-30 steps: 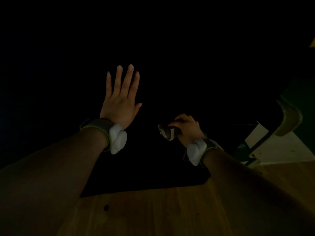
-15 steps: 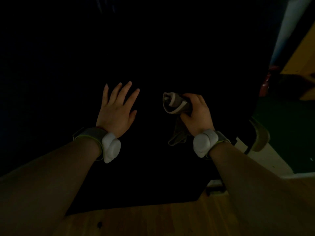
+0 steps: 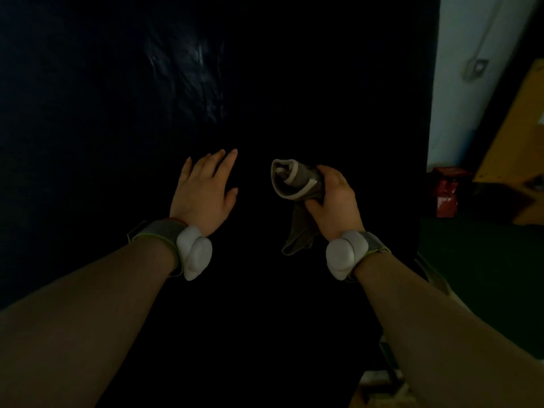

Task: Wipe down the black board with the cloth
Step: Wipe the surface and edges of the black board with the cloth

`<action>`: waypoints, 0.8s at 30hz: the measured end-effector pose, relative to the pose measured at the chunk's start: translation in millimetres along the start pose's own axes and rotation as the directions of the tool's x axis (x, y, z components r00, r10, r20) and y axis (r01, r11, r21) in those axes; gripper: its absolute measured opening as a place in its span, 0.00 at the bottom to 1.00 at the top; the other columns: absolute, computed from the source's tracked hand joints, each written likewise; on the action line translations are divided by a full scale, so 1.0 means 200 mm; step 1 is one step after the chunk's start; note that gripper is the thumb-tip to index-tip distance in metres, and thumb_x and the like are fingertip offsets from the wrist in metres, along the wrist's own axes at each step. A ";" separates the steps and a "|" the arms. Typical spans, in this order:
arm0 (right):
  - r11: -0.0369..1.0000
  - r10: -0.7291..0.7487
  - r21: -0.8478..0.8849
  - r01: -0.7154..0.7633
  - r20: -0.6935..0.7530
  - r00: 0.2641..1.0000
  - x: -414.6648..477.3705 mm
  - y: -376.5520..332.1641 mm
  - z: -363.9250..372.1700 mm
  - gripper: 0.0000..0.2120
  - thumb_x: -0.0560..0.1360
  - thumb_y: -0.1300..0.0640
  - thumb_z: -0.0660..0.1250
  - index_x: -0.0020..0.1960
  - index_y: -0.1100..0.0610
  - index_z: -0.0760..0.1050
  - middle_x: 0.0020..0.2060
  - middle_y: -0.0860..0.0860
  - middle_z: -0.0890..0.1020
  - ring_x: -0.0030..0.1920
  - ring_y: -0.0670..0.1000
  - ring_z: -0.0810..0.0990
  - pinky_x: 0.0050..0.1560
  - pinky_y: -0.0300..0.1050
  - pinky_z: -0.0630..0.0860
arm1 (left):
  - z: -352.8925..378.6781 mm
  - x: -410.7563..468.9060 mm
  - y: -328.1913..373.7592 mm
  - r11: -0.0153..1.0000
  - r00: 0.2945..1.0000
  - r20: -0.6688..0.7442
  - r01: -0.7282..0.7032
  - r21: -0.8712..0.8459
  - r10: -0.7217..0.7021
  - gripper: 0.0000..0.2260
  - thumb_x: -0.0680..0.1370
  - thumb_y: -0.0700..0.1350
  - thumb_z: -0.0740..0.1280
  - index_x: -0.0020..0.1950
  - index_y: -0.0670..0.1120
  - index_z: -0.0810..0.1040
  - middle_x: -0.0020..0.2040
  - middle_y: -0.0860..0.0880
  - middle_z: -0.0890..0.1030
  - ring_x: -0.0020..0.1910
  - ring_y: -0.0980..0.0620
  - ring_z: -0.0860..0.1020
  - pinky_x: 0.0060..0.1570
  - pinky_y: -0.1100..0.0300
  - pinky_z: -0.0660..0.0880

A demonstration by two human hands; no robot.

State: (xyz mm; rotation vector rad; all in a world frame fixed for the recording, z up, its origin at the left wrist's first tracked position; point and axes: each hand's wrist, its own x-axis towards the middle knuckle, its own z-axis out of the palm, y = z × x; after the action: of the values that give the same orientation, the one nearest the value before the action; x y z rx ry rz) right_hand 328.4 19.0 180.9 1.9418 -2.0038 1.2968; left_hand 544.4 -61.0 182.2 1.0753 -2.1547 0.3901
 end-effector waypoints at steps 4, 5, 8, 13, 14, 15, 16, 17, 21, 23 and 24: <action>0.998 -0.060 0.016 0.060 -0.002 0.998 0.07 -0.09 -0.08 0.27 0.77 0.62 0.66 0.73 0.58 0.61 0.74 0.57 0.61 0.73 0.59 0.61 0.74 0.50 0.56 | -0.12 0.07 -0.01 0.999 0.999 -0.036 0.005 0.036 -0.004 0.29 0.78 0.49 0.62 0.77 0.47 0.54 0.75 0.43 0.61 0.72 0.43 0.61 0.72 0.45 0.50; 0.996 -0.080 0.040 0.080 -0.015 0.997 0.09 -0.12 -0.10 0.25 0.77 0.63 0.66 0.72 0.58 0.63 0.73 0.57 0.64 0.71 0.59 0.64 0.73 0.48 0.58 | -0.15 0.09 -0.01 0.999 0.999 -0.046 0.009 0.037 -0.008 0.29 0.78 0.49 0.61 0.77 0.47 0.54 0.75 0.43 0.61 0.73 0.43 0.60 0.73 0.45 0.49; 0.988 -0.119 0.097 0.124 -0.046 0.992 0.16 -0.22 -0.18 0.23 0.76 0.64 0.66 0.70 0.58 0.66 0.66 0.57 0.72 0.64 0.58 0.71 0.63 0.42 0.66 | -0.26 0.15 -0.04 0.998 0.997 -0.072 0.021 0.053 -0.018 0.30 0.78 0.49 0.61 0.77 0.47 0.53 0.75 0.43 0.60 0.73 0.43 0.60 0.73 0.45 0.50; 0.974 -0.165 0.137 0.179 -0.109 0.980 0.27 -0.41 -0.29 0.23 0.77 0.65 0.64 0.71 0.58 0.65 0.65 0.57 0.72 0.64 0.57 0.72 0.61 0.39 0.66 | -0.45 0.27 -0.09 0.997 0.989 -0.143 0.033 0.065 -0.024 0.30 0.78 0.49 0.62 0.77 0.47 0.54 0.75 0.43 0.61 0.72 0.43 0.61 0.72 0.45 0.51; 0.971 -0.174 0.144 0.192 -0.131 0.976 0.30 -0.45 -0.32 0.23 0.77 0.66 0.64 0.71 0.58 0.65 0.65 0.57 0.71 0.64 0.57 0.72 0.60 0.38 0.65 | -0.48 0.30 -0.10 0.998 0.987 -0.158 0.031 0.057 -0.022 0.30 0.78 0.49 0.61 0.77 0.47 0.54 0.74 0.43 0.62 0.72 0.43 0.61 0.72 0.45 0.51; 0.969 -0.174 0.151 0.195 -0.145 0.974 0.32 -0.48 -0.34 0.24 0.77 0.67 0.63 0.71 0.58 0.65 0.66 0.57 0.71 0.64 0.57 0.71 0.60 0.38 0.65 | -0.51 0.33 -0.11 0.999 0.986 -0.163 0.037 0.040 -0.030 0.30 0.79 0.49 0.61 0.77 0.46 0.53 0.74 0.43 0.63 0.72 0.44 0.62 0.72 0.45 0.52; 0.969 -0.170 0.154 0.195 -0.160 0.972 0.34 -0.51 -0.36 0.24 0.77 0.67 0.62 0.71 0.57 0.64 0.66 0.57 0.70 0.64 0.57 0.71 0.60 0.37 0.64 | -0.54 0.36 -0.12 0.999 0.986 -0.161 0.046 0.011 -0.044 0.30 0.79 0.49 0.61 0.77 0.46 0.53 0.74 0.43 0.64 0.71 0.44 0.63 0.72 0.45 0.53; 0.968 -0.166 0.157 0.194 -0.176 0.970 0.37 -0.54 -0.38 0.24 0.77 0.67 0.62 0.71 0.57 0.64 0.66 0.57 0.70 0.63 0.57 0.71 0.60 0.37 0.65 | -0.57 0.39 -0.13 0.998 0.985 -0.160 0.057 -0.022 -0.059 0.30 0.79 0.49 0.61 0.77 0.45 0.52 0.73 0.43 0.64 0.71 0.45 0.64 0.72 0.45 0.53; 0.970 -0.131 0.169 0.172 -0.229 0.965 0.45 -0.60 -0.45 0.23 0.77 0.64 0.62 0.70 0.54 0.62 0.65 0.56 0.71 0.60 0.58 0.74 0.54 0.44 0.70 | -0.63 0.49 -0.16 0.993 0.979 -0.188 0.063 -0.095 -0.080 0.30 0.79 0.49 0.61 0.77 0.44 0.51 0.72 0.40 0.66 0.70 0.43 0.65 0.71 0.46 0.57; 0.975 -0.104 0.168 0.148 -0.249 0.963 0.49 -0.64 -0.48 0.21 0.77 0.61 0.63 0.68 0.54 0.61 0.63 0.55 0.73 0.56 0.57 0.76 0.51 0.49 0.74 | -0.67 0.55 -0.18 0.994 0.977 -0.204 0.038 -0.103 -0.059 0.30 0.79 0.48 0.61 0.77 0.44 0.52 0.72 0.40 0.66 0.70 0.43 0.66 0.70 0.45 0.58; 0.977 -0.099 0.159 0.145 -0.264 0.959 0.52 -0.66 -0.50 0.20 0.77 0.60 0.64 0.66 0.54 0.61 0.61 0.54 0.74 0.54 0.57 0.77 0.49 0.51 0.75 | -0.69 0.58 -0.19 0.994 0.976 -0.214 0.024 -0.102 -0.046 0.30 0.79 0.49 0.61 0.77 0.44 0.52 0.72 0.40 0.66 0.69 0.43 0.66 0.70 0.45 0.58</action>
State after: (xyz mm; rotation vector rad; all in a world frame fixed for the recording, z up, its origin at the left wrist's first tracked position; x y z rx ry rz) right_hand 369.9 15.3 371.8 1.8211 -1.6732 1.6450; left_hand 587.5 -79.2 360.3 0.9676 -1.9396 0.3621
